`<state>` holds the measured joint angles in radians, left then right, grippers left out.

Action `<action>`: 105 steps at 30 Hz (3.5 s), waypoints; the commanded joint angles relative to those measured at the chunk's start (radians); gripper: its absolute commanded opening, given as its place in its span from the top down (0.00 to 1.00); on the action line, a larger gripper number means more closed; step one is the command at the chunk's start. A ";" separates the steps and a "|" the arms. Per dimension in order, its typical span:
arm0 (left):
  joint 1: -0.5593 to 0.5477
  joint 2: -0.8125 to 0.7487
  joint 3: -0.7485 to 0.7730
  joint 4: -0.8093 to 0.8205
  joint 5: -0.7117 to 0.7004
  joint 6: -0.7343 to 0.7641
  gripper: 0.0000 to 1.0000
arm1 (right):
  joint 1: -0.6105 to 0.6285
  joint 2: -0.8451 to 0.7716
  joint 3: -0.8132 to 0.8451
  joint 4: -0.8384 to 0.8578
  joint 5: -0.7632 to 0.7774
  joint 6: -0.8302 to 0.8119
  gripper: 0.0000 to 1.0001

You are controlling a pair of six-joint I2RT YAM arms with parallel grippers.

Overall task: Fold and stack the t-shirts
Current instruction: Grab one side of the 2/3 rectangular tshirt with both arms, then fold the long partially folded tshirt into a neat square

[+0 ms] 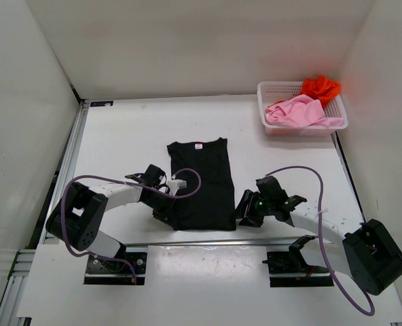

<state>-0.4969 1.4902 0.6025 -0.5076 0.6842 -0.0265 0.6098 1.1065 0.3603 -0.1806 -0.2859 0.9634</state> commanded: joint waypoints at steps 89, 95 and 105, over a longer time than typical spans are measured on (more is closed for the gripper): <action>0.382 0.659 1.302 -0.467 -0.081 0.027 0.89 | -0.288 1.049 1.516 -0.370 -0.220 -0.330 1.00; 0.400 0.784 1.444 -0.416 -0.103 0.027 0.78 | -0.297 1.208 1.583 -0.297 -0.210 -0.261 0.75; 0.472 0.832 1.654 -0.335 -0.288 0.027 0.30 | -0.329 1.155 1.621 -0.246 -0.073 -0.308 0.37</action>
<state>-0.0597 2.4126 2.1822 -0.8917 0.4583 -0.0036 0.2836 2.3901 1.9877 -0.4564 -0.4313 0.7197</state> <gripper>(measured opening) 0.666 0.625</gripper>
